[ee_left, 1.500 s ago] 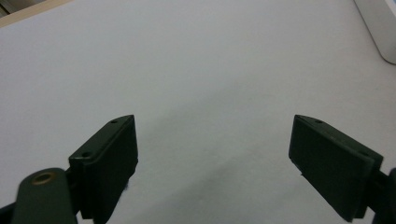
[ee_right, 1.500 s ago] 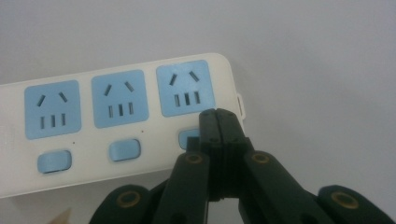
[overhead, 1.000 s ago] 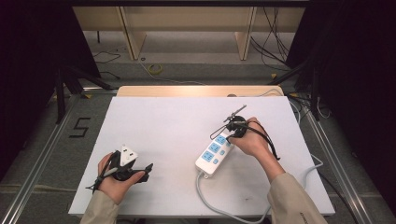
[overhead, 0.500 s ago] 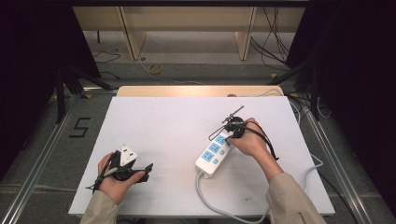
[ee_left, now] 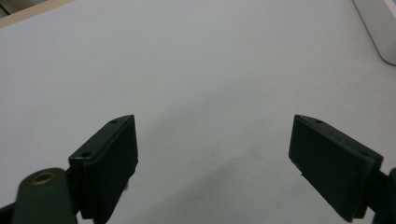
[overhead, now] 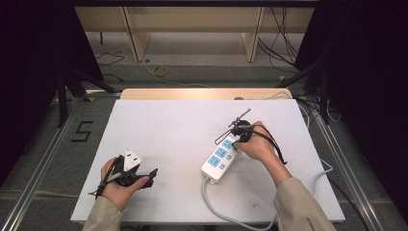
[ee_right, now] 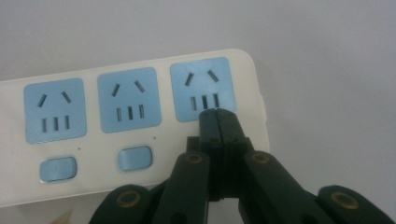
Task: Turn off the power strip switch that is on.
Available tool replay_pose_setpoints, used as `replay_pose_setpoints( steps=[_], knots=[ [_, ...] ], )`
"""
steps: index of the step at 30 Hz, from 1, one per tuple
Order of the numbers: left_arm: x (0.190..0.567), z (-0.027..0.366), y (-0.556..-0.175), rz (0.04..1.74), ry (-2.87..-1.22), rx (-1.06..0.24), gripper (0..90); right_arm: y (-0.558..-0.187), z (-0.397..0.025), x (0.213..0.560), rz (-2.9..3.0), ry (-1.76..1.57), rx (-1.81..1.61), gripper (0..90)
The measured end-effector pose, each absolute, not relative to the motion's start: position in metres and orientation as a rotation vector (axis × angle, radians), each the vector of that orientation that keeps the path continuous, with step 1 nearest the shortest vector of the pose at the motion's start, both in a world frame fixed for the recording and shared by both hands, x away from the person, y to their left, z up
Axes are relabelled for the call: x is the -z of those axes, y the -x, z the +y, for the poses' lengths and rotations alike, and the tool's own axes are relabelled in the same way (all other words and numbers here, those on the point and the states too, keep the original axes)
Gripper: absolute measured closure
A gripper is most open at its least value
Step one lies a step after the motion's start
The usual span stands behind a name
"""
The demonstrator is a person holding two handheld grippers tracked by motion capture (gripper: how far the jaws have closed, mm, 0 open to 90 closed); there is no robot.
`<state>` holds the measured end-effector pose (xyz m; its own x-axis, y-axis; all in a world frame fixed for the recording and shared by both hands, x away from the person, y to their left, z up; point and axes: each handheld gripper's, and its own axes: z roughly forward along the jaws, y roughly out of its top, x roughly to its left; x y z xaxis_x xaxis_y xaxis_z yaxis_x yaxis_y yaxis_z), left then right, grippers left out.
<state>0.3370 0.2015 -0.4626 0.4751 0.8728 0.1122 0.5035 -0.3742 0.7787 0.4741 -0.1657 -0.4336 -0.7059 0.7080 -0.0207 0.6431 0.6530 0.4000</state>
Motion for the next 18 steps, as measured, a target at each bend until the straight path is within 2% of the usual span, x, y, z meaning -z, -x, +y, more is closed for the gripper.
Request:
replay_pose_setpoints(
  steps=[18],
  knots=[
    [0.4626,0.2017,-0.3374,1.138,-2.035,-0.689,15.3,-0.4749,-0.1658,0.4339,2.693,-1.137,-0.551,90.0]
  ],
)
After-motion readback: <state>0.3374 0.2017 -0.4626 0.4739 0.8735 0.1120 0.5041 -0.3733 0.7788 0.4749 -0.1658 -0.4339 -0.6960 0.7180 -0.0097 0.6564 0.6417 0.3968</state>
